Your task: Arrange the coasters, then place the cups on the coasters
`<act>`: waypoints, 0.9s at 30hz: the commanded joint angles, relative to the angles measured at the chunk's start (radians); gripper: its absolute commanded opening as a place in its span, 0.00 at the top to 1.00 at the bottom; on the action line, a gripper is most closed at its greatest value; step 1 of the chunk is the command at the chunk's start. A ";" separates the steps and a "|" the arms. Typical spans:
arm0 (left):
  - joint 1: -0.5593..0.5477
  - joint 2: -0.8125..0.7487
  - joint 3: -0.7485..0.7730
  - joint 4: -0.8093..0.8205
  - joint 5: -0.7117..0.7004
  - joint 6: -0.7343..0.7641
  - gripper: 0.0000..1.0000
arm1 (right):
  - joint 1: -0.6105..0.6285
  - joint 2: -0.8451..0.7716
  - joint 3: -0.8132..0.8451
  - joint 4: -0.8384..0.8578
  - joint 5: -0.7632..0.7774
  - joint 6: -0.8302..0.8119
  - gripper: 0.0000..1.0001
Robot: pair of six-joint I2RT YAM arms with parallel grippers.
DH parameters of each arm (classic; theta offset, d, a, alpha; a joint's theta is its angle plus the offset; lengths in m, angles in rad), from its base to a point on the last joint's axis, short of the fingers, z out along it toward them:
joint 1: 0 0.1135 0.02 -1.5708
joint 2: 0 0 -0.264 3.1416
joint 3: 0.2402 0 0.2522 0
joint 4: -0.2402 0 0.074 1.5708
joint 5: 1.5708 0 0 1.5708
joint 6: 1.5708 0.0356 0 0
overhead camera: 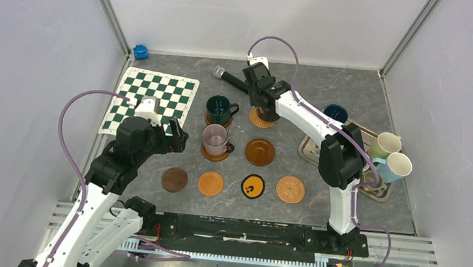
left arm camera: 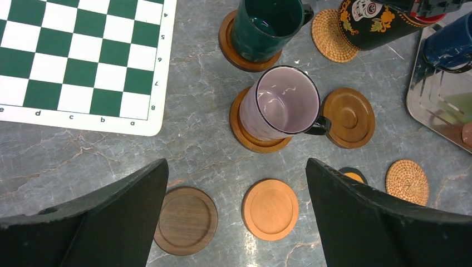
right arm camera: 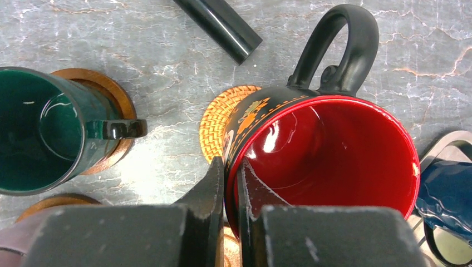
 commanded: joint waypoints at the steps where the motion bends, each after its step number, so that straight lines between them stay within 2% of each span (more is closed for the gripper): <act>1: -0.004 -0.010 0.005 0.030 -0.016 0.061 0.00 | 0.000 -0.006 0.087 0.062 0.088 0.019 1.00; 27: -0.006 -0.015 0.001 0.028 -0.019 0.061 0.00 | 0.000 0.038 0.118 0.066 0.070 0.057 1.00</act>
